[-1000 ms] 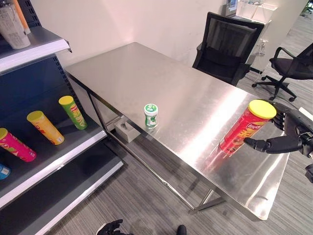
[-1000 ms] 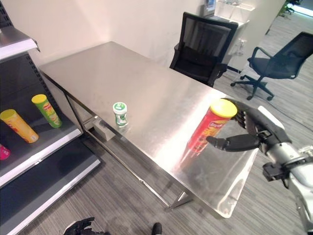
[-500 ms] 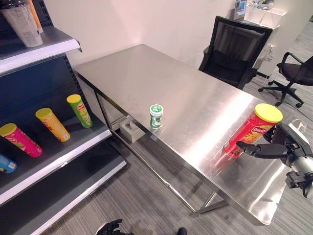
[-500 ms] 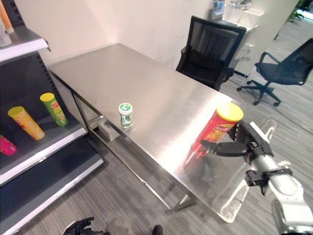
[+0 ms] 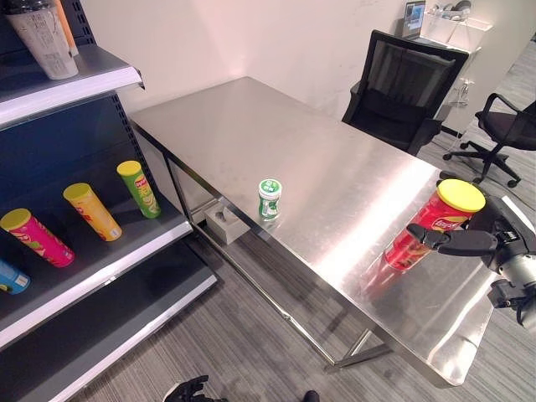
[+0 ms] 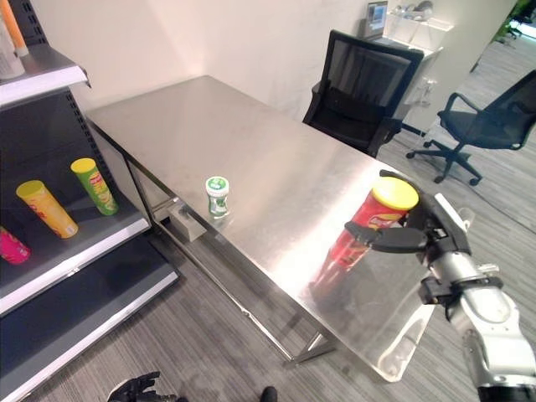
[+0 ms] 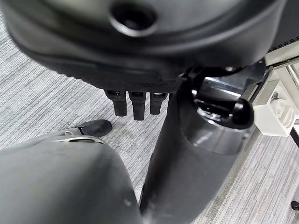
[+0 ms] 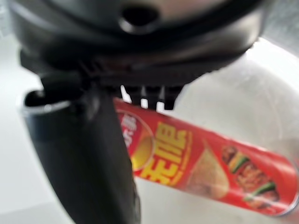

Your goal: Put the goods on the table back onto the shelves and tidy them up.

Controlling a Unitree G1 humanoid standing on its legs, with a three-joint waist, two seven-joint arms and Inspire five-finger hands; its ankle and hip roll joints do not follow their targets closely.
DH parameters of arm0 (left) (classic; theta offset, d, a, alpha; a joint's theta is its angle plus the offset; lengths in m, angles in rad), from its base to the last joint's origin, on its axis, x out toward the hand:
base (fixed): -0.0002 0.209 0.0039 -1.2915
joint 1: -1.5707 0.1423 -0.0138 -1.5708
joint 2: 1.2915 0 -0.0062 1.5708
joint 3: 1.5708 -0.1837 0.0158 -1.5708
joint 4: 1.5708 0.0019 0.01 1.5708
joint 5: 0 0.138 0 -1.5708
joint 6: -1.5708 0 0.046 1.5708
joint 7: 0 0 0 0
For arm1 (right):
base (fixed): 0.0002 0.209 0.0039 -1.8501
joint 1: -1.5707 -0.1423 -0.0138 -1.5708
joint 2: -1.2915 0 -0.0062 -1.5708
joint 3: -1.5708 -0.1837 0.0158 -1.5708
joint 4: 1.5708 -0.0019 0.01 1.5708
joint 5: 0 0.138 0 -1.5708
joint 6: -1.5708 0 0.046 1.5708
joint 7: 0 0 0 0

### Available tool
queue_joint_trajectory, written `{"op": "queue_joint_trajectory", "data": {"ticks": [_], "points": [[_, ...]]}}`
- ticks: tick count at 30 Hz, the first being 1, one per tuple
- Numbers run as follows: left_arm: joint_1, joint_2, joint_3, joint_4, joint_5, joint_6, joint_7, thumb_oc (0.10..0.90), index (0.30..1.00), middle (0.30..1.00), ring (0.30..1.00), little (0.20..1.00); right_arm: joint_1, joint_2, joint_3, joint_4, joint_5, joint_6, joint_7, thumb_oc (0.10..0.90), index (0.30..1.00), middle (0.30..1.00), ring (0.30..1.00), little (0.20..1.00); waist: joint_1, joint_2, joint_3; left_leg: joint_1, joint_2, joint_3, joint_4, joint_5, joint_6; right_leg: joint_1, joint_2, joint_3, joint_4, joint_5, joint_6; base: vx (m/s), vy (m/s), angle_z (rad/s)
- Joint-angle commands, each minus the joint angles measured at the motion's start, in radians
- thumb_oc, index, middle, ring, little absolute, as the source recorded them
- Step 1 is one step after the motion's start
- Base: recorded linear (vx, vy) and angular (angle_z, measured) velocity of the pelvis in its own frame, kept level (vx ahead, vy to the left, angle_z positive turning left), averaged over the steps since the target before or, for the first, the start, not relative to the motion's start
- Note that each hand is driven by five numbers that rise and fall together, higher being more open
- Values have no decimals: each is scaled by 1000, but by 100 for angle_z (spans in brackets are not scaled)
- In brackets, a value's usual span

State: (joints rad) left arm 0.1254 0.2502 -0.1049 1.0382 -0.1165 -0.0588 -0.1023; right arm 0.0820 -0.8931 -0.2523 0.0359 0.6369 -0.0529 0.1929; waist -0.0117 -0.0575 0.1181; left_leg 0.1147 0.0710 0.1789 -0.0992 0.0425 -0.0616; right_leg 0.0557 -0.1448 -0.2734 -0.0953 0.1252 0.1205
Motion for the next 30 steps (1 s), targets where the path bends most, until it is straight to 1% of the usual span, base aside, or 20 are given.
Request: {"op": "queue_joint_trajectory", "data": {"ticks": [1,6,7,8,9,23,26,30], "points": [[-20,44,-37,11,8,-4,-5,800,900,900,900,900,-173,-82,-75,7,59,-97,-41,800,900,900,900,900,48,-37,-23,-21,44,22,12,-67,-54,47,-90,-41,8,-43,108,0,0,0],[-20,50,-42,10,10,-4,-6,800,900,900,900,900,-180,-129,-64,23,49,-88,-34,800,900,900,900,900,48,-42,-23,-20,43,24,12,-66,-55,47,-91,-39,8,-41,109,0,0,0],[-21,51,-43,10,10,-5,-6,800,900,900,900,900,-183,-136,-60,26,49,-87,-32,568,552,552,552,552,48,-43,-23,-21,43,24,12,-66,-55,47,-91,-39,8,-41,109,0,0,0],[-21,50,-42,10,10,-5,-5,800,900,900,900,900,-184,-137,-60,27,49,-87,-32,524,486,486,486,486,48,-43,-22,-20,43,24,12,-66,-55,47,-91,-39,8,-41,109,0,0,0],[-20,51,-44,9,10,-5,-5,800,900,900,900,900,-184,-140,-60,27,48,-85,-32,400,300,300,300,300,47,-44,-22,-21,43,25,12,-66,-55,47,-91,-39,8,-41,110,0,0,0],[-22,52,-40,6,7,-7,-3,800,900,900,900,900,-190,-129,-52,9,48,-92,-43,400,300,300,300,300,48,-45,-20,-19,45,24,12,-65,-56,44,-91,-40,8,-39,108,0,0,0],[-22,51,-31,5,5,-7,7,800,900,900,900,900,-202,-88,-65,-30,55,-111,-62,400,300,300,300,300,49,-43,-21,-19,45,20,12,-67,-54,45,-91,-40,8,-40,108,0,0,0],[-23,58,-23,-6,2,-8,11,800,900,900,900,900,-226,-61,-67,-75,58,-130,-79,400,300,300,300,300,54,-37,-21,-20,45,15,12,-65,-54,47,-91,-42,8,-41,108,0,0,0]]}}
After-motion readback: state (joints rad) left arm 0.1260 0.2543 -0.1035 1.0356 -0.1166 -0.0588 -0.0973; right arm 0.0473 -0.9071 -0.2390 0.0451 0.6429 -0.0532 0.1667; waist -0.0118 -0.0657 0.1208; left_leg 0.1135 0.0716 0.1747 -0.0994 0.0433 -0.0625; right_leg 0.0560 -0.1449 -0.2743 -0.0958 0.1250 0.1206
